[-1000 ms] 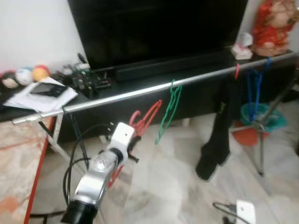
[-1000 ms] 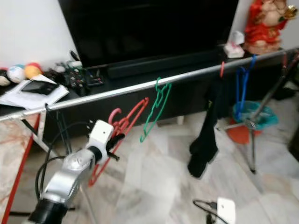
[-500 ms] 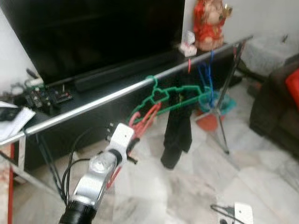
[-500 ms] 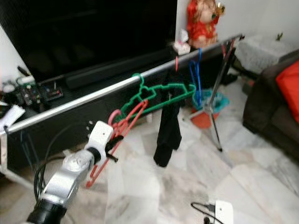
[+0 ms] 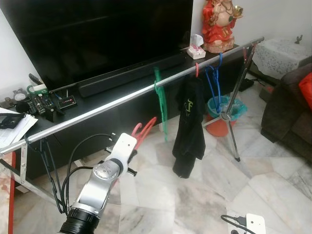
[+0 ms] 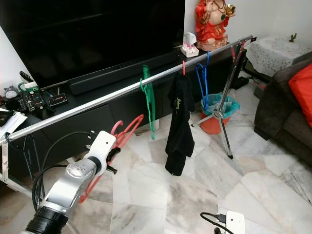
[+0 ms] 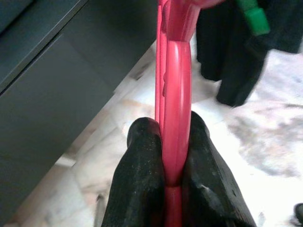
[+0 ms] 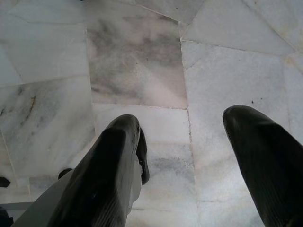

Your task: Hang hanger

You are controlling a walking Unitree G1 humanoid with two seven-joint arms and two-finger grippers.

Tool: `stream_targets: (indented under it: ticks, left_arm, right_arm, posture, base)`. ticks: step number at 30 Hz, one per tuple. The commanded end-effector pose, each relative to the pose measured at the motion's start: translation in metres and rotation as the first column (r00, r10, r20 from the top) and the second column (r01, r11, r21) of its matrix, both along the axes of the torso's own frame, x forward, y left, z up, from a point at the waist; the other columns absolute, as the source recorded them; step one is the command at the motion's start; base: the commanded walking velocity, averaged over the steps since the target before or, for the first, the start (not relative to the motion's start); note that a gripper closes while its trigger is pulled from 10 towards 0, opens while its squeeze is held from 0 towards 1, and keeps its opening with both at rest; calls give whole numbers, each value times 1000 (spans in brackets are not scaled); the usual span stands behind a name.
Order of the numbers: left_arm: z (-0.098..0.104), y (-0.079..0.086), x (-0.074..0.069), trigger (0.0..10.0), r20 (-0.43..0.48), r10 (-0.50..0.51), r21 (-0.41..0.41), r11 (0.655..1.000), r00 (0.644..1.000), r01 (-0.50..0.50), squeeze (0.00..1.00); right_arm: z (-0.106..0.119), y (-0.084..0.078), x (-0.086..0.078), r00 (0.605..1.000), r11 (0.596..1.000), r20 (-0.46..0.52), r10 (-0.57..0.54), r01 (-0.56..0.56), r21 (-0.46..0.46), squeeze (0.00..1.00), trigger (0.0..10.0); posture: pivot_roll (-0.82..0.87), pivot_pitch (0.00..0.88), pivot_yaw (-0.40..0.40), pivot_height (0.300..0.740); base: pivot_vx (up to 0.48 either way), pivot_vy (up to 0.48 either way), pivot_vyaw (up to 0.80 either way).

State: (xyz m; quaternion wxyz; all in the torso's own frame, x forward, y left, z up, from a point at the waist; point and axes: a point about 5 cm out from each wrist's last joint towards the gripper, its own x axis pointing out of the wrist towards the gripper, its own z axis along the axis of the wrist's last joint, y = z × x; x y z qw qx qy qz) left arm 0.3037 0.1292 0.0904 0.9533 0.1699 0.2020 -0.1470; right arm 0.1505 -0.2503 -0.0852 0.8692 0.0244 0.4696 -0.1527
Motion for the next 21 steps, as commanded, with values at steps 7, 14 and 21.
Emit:
stream_targets:
  ticks: [7,14,21]
  left_arm:
    - [-3,16,11,10000,15,146,16,989,989,-146,0]
    - [-3,10,22,10000,-5,212,-151,966,977,-210,0]
    - [0,12,36,10000,6,289,-189,940,957,-283,0]
  right_arm:
    - [-1,1,-1,1000,1000,1,-13,13,3,0,10000]
    - [-1,1,-1,1000,1000,0,-11,11,2,0,10000]
    - [0,1,0,1000,1000,0,-11,11,0,0,10000]
  posture:
    - [-48,0,91,740]
    - [-51,0,88,740]
    - [-47,0,83,740]
  base:
    - [0,0,0]
    - [0,0,0]
    - [0,0,0]
